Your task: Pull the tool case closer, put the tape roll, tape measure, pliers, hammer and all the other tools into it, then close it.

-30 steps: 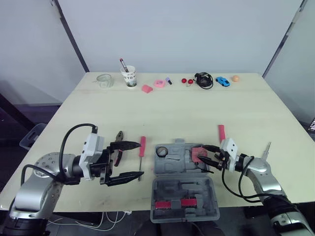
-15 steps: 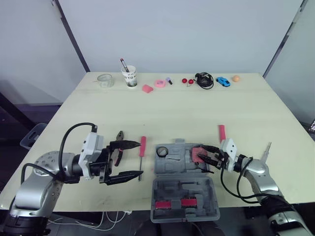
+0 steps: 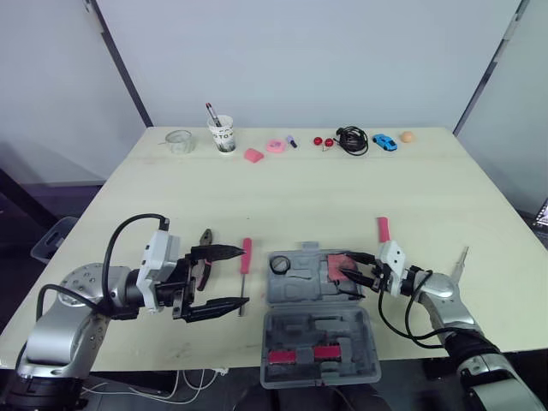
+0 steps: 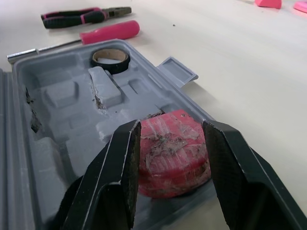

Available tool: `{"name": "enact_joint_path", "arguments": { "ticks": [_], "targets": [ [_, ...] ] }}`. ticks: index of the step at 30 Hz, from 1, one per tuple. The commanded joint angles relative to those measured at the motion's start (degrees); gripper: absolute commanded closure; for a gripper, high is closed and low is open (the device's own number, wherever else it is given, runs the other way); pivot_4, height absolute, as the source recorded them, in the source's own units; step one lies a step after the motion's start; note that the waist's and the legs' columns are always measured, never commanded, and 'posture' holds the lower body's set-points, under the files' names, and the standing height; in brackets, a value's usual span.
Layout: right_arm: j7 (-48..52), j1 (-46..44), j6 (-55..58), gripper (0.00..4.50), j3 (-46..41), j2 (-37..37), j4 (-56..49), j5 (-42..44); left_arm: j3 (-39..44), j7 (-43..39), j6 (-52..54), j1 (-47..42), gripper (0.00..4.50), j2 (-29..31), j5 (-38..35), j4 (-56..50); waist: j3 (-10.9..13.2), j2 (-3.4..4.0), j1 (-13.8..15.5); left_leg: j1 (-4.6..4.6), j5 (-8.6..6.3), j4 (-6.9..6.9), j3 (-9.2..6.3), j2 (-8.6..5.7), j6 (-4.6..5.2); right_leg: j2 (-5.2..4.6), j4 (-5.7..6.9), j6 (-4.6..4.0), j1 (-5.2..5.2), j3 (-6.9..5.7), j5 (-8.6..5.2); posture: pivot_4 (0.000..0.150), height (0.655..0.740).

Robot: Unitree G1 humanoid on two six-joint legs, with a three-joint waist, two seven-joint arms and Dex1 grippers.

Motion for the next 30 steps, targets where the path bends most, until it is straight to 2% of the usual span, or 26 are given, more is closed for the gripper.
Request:
{"name": "enact_joint_path", "arguments": {
  "ticks": [1,15,23,30],
  "targets": [
    [0.3,-0.4,0.3,2.40,2.4,-1.0,1.1,-3.6,0.5,0.3,-0.1,0.1,0.00,0.4,-0.2,-1.2,0.0,0.00,-0.3,0.00,0.00,0.00,0.00,0.00,0.00,0.00,0.00,0.01,0.00,0.00,0.01,0.150,0.7400],
    [-1.2,-4.4,7.7,2.40,5.9,-1.4,5.0,-8.4,0.4,1.1,0.0,0.4,0.00,0.4,-0.3,-1.6,-0.1,-0.16,-0.7,0.10,0.00,0.00,0.00,0.01,0.00,0.00,0.02,0.00,0.06,0.00,0.00,0.150,0.7400],
    [-1.5,-5.8,16.2,2.40,8.6,-2.7,5.8,-11.5,0.8,1.0,-0.4,0.8,0.00,0.4,-0.1,-1.2,-0.2,-0.24,-0.6,0.83,-0.01,-0.05,0.02,0.02,0.00,-0.03,-0.05,-0.10,0.76,0.02,-0.06,0.150,0.7400],
    [-2.1,-5.0,14.9,2.40,7.7,-2.5,4.1,-10.1,1.0,1.4,-0.8,1.8,0.00,0.0,-0.2,-1.0,-0.4,-0.44,-0.5,0.88,-0.01,-0.06,0.01,0.03,0.00,-0.04,-0.04,-0.11,0.76,0.01,-0.07,0.150,0.7400]
  ]
}}
